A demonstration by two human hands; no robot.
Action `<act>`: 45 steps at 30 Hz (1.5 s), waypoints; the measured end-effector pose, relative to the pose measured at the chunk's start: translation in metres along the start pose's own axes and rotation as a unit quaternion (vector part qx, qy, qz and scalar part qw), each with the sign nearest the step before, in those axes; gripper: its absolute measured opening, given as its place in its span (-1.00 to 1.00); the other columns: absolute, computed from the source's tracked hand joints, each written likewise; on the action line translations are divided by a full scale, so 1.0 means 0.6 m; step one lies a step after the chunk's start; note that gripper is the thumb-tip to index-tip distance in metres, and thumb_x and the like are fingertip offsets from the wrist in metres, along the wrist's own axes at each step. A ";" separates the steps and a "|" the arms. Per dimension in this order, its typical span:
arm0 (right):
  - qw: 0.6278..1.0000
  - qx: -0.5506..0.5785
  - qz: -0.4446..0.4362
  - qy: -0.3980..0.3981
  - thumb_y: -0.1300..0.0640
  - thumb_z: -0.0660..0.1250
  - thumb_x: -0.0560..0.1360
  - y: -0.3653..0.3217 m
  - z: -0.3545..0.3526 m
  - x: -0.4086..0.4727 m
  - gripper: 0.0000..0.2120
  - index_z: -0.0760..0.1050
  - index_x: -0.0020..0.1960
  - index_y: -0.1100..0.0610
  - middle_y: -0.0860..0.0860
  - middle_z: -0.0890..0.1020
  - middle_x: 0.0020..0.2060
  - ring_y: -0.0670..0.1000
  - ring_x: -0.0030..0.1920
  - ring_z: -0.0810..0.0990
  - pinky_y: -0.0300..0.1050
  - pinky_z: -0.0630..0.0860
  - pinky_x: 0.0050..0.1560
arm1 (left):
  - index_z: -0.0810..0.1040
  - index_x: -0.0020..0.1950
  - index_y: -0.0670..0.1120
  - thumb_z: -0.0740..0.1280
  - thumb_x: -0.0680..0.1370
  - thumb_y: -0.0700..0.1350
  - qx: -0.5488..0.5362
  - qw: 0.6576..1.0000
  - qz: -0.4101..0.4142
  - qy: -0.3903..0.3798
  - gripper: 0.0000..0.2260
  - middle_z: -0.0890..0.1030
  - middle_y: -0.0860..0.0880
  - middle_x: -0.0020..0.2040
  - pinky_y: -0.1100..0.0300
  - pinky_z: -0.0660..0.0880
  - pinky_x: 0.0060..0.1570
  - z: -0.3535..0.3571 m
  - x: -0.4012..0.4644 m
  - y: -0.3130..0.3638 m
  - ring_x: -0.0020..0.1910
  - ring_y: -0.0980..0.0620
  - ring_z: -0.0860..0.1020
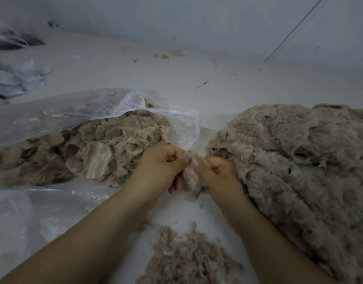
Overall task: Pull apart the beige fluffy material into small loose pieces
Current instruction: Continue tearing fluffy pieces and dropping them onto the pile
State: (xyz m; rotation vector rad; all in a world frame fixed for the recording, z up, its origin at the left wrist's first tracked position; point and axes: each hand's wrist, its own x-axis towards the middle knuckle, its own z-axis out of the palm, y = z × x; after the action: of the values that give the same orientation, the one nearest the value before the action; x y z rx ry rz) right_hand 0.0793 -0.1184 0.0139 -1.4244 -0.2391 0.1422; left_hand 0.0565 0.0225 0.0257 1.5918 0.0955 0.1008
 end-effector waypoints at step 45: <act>0.998 -0.016 0.001 0.067 0.23 0.16 0.64 0.025 -0.013 0.015 -0.60 0.47 -0.36 0.20 -0.12 0.27 -0.61 -0.18 -0.61 0.20 -0.41 0.19 -0.54 | 0.69 -0.14 -0.17 0.27 0.48 -0.29 0.406 0.870 0.269 0.080 -0.81 0.65 -0.01 -0.32 0.18 0.49 -0.24 -0.037 0.014 0.033 -0.32 0.05 0.59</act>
State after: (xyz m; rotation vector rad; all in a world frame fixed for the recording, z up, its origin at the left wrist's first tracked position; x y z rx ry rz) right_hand 0.0906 -0.1217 -0.0015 -1.4605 -0.1297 0.0449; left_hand 0.0617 0.0451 0.0458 2.4195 -0.2153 0.7078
